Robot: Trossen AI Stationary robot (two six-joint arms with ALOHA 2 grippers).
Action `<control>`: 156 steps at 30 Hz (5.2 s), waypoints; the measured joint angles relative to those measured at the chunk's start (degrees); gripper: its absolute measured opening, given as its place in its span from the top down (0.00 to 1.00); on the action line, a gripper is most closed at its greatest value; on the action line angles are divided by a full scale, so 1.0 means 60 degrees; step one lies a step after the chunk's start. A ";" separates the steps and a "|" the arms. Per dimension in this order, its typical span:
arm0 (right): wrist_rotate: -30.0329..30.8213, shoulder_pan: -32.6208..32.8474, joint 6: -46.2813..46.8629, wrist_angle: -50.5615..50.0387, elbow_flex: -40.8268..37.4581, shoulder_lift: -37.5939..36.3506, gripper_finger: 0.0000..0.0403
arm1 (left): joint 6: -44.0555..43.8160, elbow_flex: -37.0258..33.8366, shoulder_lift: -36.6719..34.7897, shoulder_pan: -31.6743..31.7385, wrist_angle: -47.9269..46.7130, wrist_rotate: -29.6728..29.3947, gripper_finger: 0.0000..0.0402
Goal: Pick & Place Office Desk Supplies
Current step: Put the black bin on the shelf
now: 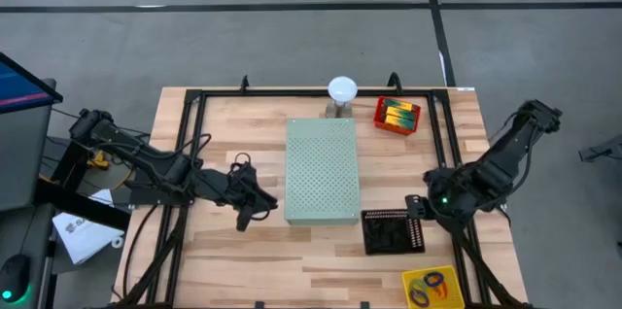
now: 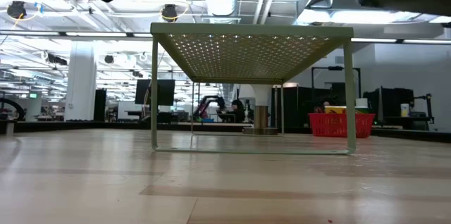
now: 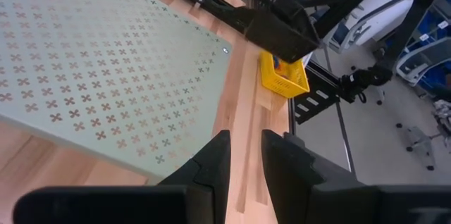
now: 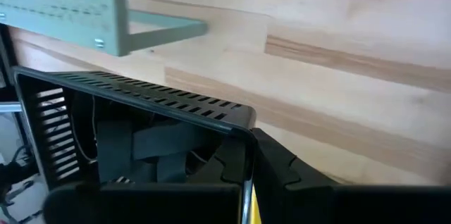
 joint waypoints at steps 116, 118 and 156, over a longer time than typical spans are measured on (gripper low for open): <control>-0.4550 -1.2235 -1.1328 -0.0006 0.6837 0.7099 0.86 | -0.0066 0.0000 0.0000 -0.0832 0.0643 -0.1348 0.81; -0.4396 -1.2235 -1.1312 -0.0006 0.6837 0.7099 0.85 | -0.0066 0.0000 0.0000 -0.0831 0.0643 -0.1348 0.81; -0.1872 -1.1760 -1.1670 0.0993 0.6866 0.6453 0.90 | -0.0337 0.0000 0.0004 -0.1013 0.0577 -0.1301 0.81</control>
